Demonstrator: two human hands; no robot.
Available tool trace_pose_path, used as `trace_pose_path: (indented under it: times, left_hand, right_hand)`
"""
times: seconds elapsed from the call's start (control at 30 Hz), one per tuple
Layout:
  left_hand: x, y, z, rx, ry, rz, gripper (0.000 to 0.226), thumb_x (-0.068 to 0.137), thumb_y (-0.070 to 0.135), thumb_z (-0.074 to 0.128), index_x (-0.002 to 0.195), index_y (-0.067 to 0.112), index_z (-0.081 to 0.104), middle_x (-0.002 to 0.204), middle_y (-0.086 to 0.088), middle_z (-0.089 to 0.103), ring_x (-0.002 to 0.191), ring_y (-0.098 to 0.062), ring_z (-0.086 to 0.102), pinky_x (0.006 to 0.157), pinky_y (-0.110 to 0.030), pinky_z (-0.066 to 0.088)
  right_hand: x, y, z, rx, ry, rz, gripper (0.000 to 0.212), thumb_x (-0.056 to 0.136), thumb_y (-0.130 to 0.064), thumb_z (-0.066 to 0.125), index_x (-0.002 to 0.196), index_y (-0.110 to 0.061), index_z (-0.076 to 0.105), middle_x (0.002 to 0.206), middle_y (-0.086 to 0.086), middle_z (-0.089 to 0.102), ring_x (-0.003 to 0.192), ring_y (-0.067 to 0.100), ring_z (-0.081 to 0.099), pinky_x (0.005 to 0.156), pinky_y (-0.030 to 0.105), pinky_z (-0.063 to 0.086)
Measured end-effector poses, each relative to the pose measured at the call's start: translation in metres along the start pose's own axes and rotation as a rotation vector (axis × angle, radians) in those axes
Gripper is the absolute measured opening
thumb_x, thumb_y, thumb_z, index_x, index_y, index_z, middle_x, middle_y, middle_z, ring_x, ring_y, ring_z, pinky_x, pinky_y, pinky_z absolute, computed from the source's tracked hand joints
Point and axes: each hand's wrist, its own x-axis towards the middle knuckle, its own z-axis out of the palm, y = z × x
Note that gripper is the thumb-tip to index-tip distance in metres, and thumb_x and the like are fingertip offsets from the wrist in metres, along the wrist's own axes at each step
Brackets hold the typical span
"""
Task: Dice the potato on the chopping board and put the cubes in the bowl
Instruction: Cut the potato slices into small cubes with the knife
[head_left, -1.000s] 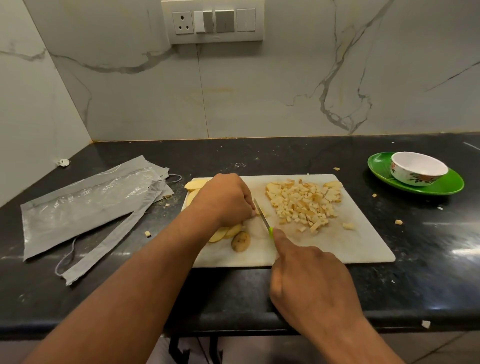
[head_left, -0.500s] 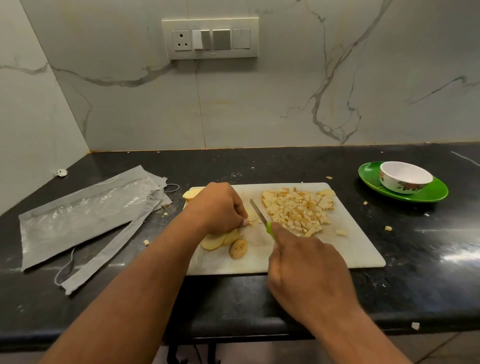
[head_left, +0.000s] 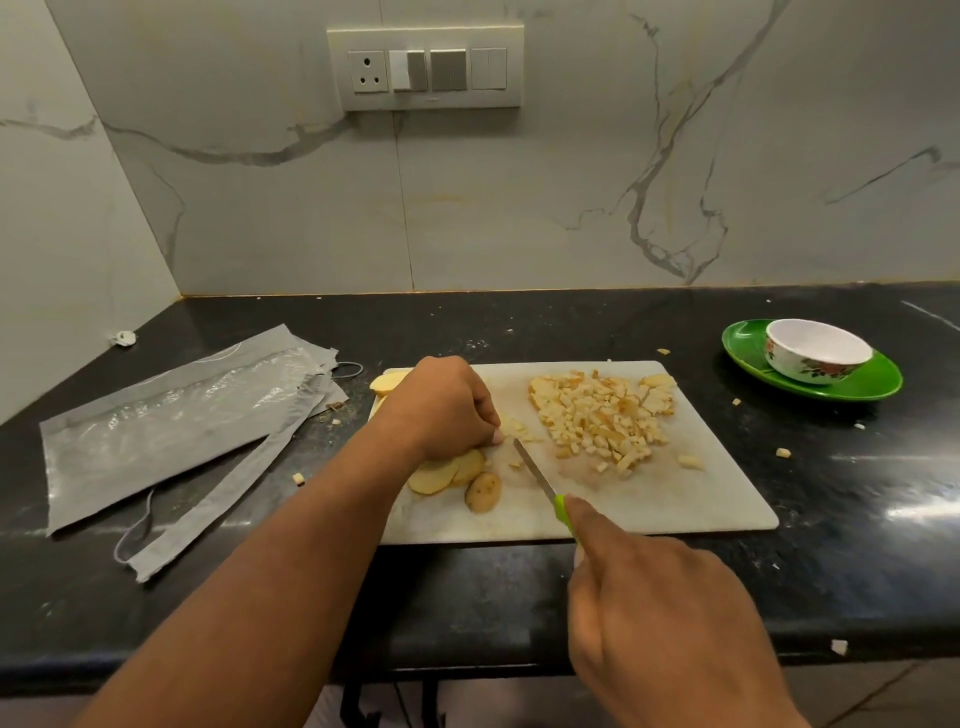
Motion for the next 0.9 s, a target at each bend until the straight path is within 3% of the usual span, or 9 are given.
trace_pose_path:
  times: [0.1, 0.27, 0.5, 0.63, 0.73, 0.9]
  left_hand:
    - [0.000, -0.002, -0.003, -0.040, -0.005, -0.030, 0.009, 0.080, 0.029, 0.089, 0.084, 0.025, 0.083, 0.080, 0.010, 0.074, 0.079, -0.009, 0.068, 0.074, -0.024, 0.058]
    - [-0.002, -0.004, -0.004, -0.034, -0.032, -0.027, 0.007, 0.082, 0.027, 0.088, 0.087, 0.025, 0.084, 0.081, 0.011, 0.076, 0.080, -0.007, 0.069, 0.076, -0.025, 0.059]
    - [0.001, -0.001, 0.000, -0.038, -0.021, -0.032, 0.007, 0.085, 0.023, 0.085, 0.090, 0.021, 0.083, 0.081, 0.008, 0.075, 0.079, -0.008, 0.069, 0.082, -0.028, 0.061]
    - [0.001, -0.002, -0.001, -0.049, -0.016, -0.030, 0.007, 0.082, 0.028, 0.087, 0.085, 0.024, 0.082, 0.081, 0.008, 0.075, 0.080, -0.009, 0.069, 0.079, -0.028, 0.060]
    - [0.001, -0.003, -0.002, -0.051, 0.010, -0.050, 0.014, 0.077, 0.035, 0.091, 0.077, 0.025, 0.080, 0.076, 0.008, 0.073, 0.077, -0.009, 0.068, 0.072, -0.026, 0.059]
    - [-0.001, -0.004, -0.007, 0.001, -0.059, -0.036, 0.010, 0.083, 0.031, 0.087, 0.090, 0.026, 0.083, 0.083, 0.010, 0.075, 0.081, -0.008, 0.068, 0.072, -0.022, 0.057]
  right_hand:
    - [0.013, -0.004, -0.004, -0.009, 0.130, -0.019, 0.057, 0.102, -0.041, 0.028, 0.157, -0.034, 0.015, 0.096, -0.007, 0.062, 0.079, 0.012, 0.053, 0.068, 0.031, 0.040]
    - [0.052, -0.012, 0.014, 0.024, 0.159, -0.038, 0.054, 0.099, -0.035, 0.033, 0.153, -0.030, 0.032, 0.104, -0.004, 0.066, 0.087, 0.016, 0.058, 0.071, 0.034, 0.048]
    - [0.024, -0.009, 0.020, -0.047, 0.048, -0.038, 0.061, 0.100, -0.036, 0.029, 0.158, -0.031, 0.012, 0.103, -0.004, 0.063, 0.079, 0.018, 0.051, 0.067, 0.035, 0.037]
    - [0.004, -0.003, 0.007, -0.006, -0.025, -0.005, 0.060, 0.102, -0.041, 0.027, 0.158, -0.037, 0.005, 0.109, -0.008, 0.063, 0.097, 0.015, 0.056, 0.079, 0.034, 0.041]
    - [0.003, -0.003, -0.005, -0.002, 0.030, -0.010, 0.057, 0.102, -0.041, 0.028, 0.157, -0.037, 0.012, 0.109, -0.009, 0.064, 0.093, 0.012, 0.057, 0.080, 0.032, 0.043]
    - [0.037, -0.010, 0.004, 0.025, 0.186, -0.039, 0.052, 0.100, -0.037, 0.033, 0.152, -0.032, 0.032, 0.104, -0.005, 0.067, 0.084, 0.013, 0.058, 0.071, 0.032, 0.045]
